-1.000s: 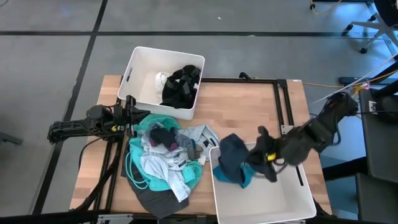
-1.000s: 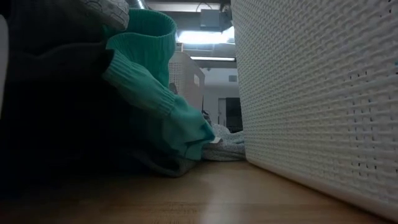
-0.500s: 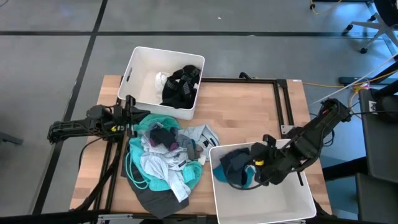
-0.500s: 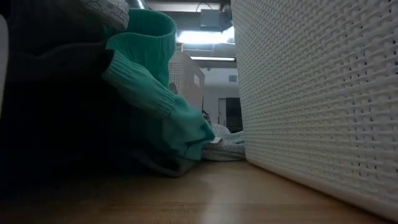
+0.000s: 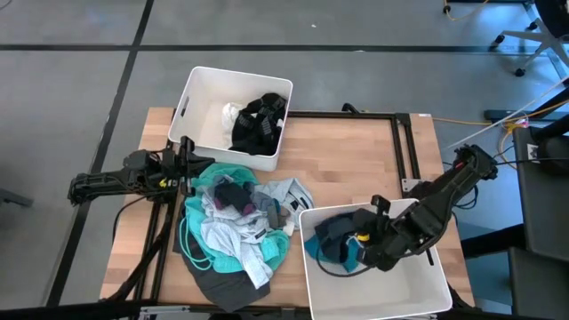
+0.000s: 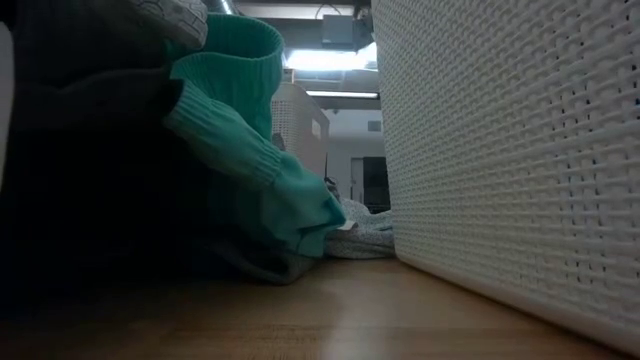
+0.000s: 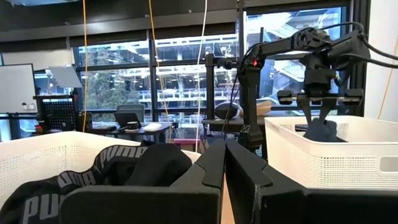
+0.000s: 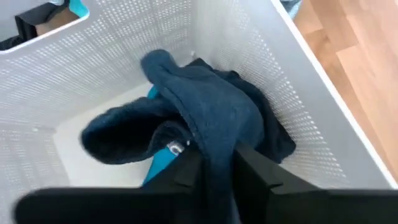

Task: Sort clothes
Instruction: Put the dark blue underwear into the bottom white bin, then put the purple black sock into the bottom white bin

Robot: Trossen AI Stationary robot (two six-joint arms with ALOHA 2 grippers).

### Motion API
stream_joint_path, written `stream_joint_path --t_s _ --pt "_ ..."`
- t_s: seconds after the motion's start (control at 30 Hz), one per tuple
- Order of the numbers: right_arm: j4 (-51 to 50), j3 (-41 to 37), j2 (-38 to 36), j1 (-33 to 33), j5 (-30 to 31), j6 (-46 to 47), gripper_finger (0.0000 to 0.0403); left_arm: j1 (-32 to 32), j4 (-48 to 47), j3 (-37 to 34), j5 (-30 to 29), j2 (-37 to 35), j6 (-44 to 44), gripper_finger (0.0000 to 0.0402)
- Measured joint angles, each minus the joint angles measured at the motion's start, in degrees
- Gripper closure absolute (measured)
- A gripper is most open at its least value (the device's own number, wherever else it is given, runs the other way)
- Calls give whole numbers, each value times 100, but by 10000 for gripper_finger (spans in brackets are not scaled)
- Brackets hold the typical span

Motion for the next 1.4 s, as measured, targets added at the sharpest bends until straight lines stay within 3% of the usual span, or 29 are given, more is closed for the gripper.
stream_joint_path --t_s 0.1,0.27,0.43,0.67,0.93,1.4 --pt "-1 10 7 -110 -218 8 271 0 2 0 0 -1 4 398" --pt "117 399 -27 -526 -1297 87 204 0 7 0 0 0 72 398" --pt "847 721 -36 -878 -1036 -931 170 0 12 0 0 0 70 398" --pt "2598 557 233 -1323 313 -3543 166 0 15 0 0 0 42 398" --pt "4368 463 1153 -2041 -11 -5526 166 0 6 0 -2 0 57 398" --pt "6380 461 2362 -3099 -604 -5898 166 2 22 0 0 0 61 398"
